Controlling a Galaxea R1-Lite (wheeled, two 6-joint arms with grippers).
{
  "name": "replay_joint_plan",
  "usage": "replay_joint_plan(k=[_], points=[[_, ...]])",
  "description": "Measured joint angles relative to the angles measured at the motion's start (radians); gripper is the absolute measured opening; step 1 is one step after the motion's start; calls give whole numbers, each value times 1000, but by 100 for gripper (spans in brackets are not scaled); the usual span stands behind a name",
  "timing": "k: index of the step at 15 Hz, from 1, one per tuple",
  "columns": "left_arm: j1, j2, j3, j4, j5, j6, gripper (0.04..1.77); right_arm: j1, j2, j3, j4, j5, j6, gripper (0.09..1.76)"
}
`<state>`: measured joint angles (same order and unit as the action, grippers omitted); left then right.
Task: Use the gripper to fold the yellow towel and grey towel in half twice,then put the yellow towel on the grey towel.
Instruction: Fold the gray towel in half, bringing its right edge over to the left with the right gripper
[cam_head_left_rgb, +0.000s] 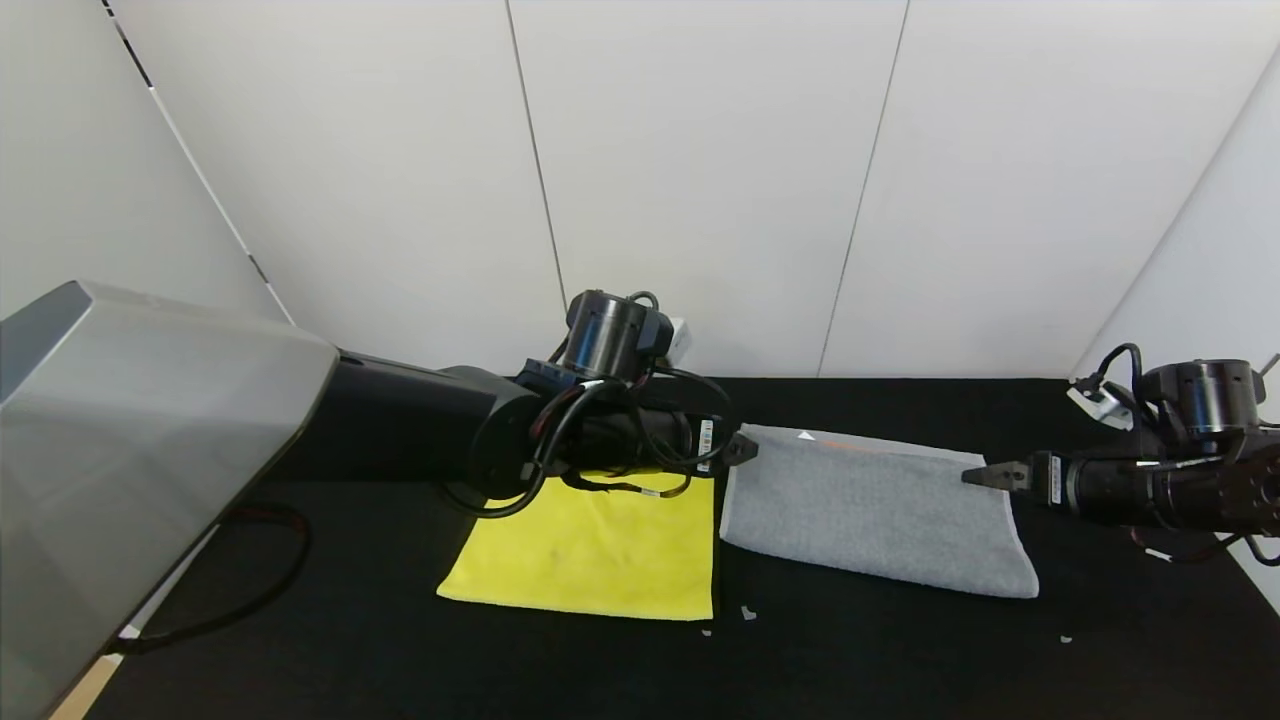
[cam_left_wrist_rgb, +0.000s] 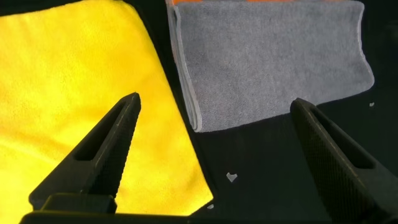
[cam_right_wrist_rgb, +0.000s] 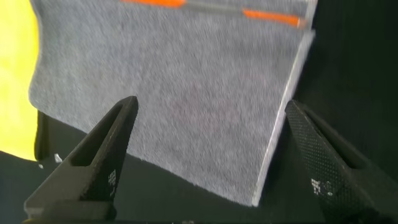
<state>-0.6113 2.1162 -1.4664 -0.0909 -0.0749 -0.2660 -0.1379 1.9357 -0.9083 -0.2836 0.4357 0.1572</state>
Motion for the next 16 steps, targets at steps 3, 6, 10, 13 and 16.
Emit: replay_joint_plan(k=[3, 6, 10, 13, 16], points=[[0, 0, 0, 0, -1, -10, 172, -16, 9, 30, -3, 0, -2, 171], [-1, 0, 0, 0, -1, -10, 172, -24, 25, 48, -3, 1, -2, 171], [-1, 0, -2, 0, -1, -10, 172, -18, 62, 49, -2, -1, 1, 171], [-1, 0, -2, 0, -1, -10, 172, -12, 92, 42, -6, -1, 1, 171], [-1, 0, -3, 0, -1, -10, 172, -3, 111, 35, -7, -1, 1, 171]])
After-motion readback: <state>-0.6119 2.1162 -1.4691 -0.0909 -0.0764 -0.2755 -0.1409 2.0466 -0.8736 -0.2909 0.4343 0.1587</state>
